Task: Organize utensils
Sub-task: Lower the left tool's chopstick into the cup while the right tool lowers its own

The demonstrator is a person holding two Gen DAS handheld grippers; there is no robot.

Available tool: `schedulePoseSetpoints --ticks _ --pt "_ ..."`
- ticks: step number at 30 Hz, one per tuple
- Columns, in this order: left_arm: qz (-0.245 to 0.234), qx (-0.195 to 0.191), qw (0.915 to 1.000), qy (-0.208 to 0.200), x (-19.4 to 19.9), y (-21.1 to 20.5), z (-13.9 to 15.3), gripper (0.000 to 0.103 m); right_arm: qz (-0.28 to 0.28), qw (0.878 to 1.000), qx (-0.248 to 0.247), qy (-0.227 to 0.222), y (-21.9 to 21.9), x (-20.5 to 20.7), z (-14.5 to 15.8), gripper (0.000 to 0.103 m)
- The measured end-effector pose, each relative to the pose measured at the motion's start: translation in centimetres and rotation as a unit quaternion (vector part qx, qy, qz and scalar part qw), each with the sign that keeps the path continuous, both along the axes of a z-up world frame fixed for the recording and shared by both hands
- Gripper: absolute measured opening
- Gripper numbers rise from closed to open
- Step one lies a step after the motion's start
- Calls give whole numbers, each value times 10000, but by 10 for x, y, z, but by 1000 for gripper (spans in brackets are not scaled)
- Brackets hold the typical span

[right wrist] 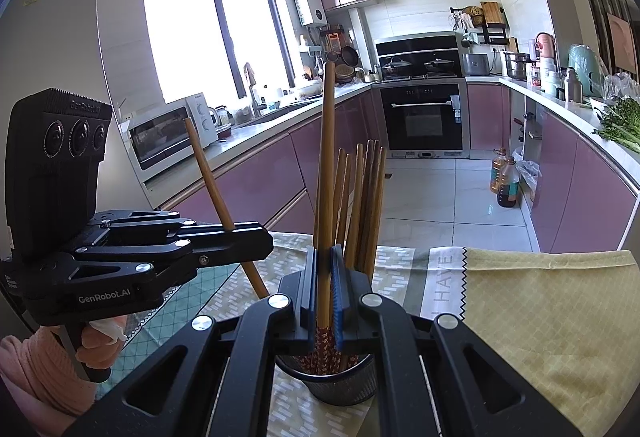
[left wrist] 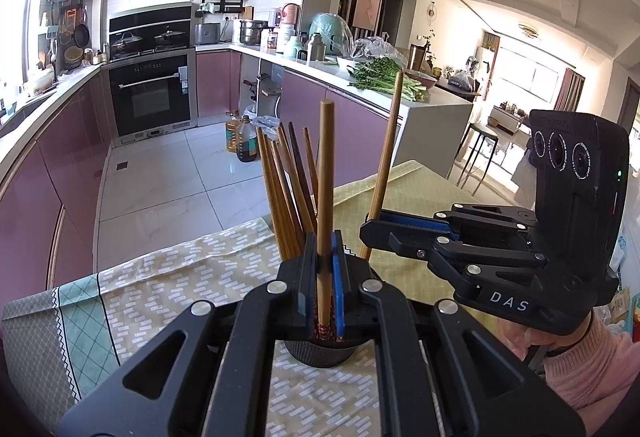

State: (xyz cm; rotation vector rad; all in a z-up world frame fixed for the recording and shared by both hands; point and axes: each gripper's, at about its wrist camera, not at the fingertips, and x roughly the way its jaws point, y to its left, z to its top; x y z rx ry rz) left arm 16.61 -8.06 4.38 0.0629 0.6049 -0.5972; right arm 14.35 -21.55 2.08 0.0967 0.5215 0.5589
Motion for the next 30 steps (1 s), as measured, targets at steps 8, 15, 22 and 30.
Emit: schedulePoseSetpoints --ticks 8,15,22,30 --pt "-28 48 9999 87 1 -2 -5 7 48 10000 -24 69 2 2 -7 6" --pt "-33 88 9998 149 4 -9 -9 7 74 9998 -56 151 5 4 -14 6" --pt "-30 89 9998 167 8 -10 -9 7 103 9996 -95 225 9 5 -20 6" --pt "14 76 9997 233 16 -12 -14 7 85 9996 -81 269 10 10 -23 6"
